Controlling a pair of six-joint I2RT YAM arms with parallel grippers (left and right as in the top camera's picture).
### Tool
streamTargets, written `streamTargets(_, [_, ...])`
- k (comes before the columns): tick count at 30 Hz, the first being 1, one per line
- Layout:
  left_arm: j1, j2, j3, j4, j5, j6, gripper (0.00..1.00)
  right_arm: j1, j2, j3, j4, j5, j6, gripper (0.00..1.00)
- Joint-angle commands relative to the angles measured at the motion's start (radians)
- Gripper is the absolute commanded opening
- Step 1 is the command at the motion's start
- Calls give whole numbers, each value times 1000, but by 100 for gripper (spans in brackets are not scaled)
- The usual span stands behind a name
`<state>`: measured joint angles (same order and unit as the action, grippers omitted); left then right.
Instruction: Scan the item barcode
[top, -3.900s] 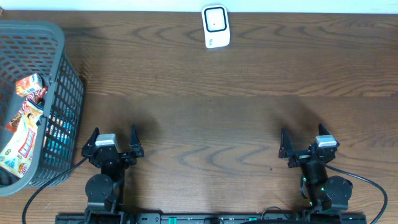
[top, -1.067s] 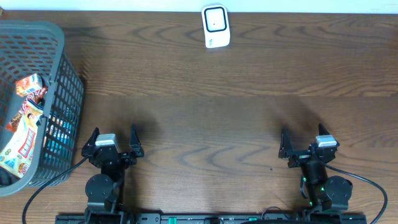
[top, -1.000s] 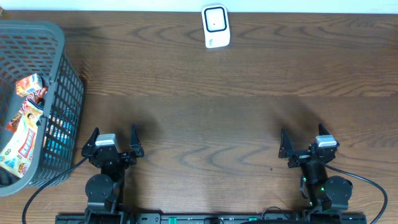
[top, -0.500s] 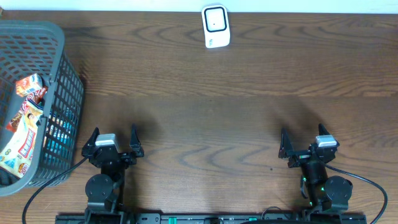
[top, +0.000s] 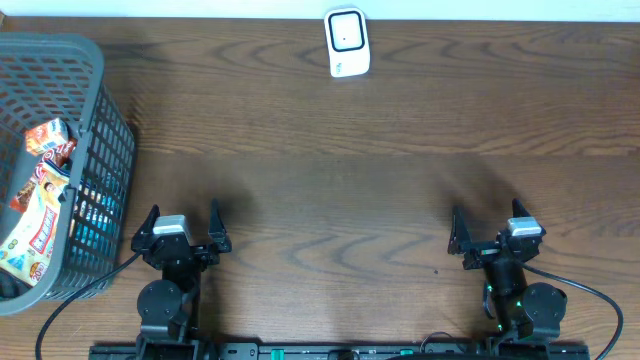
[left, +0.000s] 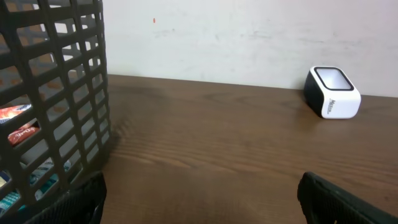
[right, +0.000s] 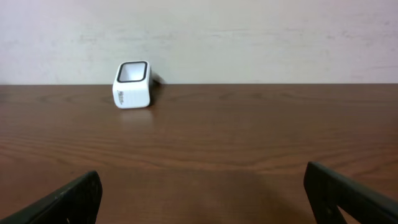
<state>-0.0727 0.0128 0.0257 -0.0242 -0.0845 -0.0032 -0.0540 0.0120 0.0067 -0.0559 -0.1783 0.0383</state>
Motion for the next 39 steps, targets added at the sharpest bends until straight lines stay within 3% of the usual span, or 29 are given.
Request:
streamTargets(1, [5,-2,-19,-13,-5,-9,98,1,-6,-1,-6,15,9,99])
streamTargets(18, [5,-2,123,-21,2,-98,98,1,-6,-1,-6,15,9,99])
streamTargets(24, [5,19,178,-33,89,-117,98,1,-6,-1,-6,15,9,99])
streamTargets(39, [5,391,374,-47,104,-152,98,1,-6,-1,-6,15,9,99])
